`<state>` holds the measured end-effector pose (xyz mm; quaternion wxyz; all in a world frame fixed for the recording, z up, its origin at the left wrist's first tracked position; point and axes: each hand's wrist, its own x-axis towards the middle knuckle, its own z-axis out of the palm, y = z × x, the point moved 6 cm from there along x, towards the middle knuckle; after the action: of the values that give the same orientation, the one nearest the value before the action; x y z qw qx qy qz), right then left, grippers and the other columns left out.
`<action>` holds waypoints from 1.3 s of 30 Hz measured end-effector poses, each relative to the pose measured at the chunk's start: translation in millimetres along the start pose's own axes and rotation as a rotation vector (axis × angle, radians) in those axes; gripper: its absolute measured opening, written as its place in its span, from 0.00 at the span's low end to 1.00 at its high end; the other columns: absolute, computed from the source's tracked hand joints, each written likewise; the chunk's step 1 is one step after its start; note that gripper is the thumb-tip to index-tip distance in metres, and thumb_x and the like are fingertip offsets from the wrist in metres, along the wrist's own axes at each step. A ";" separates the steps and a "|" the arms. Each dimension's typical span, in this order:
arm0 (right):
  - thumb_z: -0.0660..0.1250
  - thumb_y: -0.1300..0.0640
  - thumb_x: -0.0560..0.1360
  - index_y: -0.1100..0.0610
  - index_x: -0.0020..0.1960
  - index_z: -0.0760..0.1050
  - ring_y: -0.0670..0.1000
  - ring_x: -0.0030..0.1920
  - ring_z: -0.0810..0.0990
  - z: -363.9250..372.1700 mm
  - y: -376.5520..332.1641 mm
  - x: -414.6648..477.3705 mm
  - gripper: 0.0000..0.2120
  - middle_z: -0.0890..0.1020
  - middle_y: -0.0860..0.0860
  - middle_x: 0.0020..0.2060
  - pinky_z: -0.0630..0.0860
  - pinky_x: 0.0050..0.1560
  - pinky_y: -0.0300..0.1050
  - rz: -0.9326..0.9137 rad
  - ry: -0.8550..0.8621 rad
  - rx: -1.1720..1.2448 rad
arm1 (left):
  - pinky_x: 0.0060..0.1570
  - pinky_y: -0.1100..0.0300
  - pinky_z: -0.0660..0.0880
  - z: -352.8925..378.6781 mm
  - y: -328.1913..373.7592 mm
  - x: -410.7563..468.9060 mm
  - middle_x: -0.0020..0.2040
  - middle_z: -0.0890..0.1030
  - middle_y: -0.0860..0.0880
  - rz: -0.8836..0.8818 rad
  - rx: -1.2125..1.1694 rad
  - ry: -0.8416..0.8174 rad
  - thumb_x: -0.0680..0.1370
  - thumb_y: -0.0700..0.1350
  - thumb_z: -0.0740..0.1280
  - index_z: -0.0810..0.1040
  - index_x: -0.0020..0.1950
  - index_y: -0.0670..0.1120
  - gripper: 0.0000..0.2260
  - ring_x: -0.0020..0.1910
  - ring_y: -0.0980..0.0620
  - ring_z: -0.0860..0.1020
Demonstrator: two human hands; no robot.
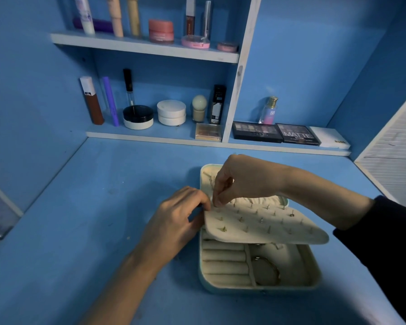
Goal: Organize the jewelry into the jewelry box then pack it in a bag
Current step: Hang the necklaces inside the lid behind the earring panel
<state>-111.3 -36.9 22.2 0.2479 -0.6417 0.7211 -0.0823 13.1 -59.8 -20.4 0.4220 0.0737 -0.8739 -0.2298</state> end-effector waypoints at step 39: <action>0.67 0.67 0.73 0.60 0.42 0.80 0.48 0.38 0.78 -7.3 131.8 -101.8 0.05 0.83 0.58 0.37 0.71 0.37 0.39 0.158 0.438 0.776 | 0.36 0.66 0.75 1.7 -25.5 17.6 0.39 0.82 0.59 -0.577 -0.239 0.085 0.65 0.40 0.79 0.76 0.43 0.55 0.16 0.34 0.57 0.79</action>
<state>-225.9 81.5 -3.4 0.3171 -0.4119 0.7190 -0.4613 -1.0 -87.4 -20.8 0.3811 0.2781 -0.7652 -0.4380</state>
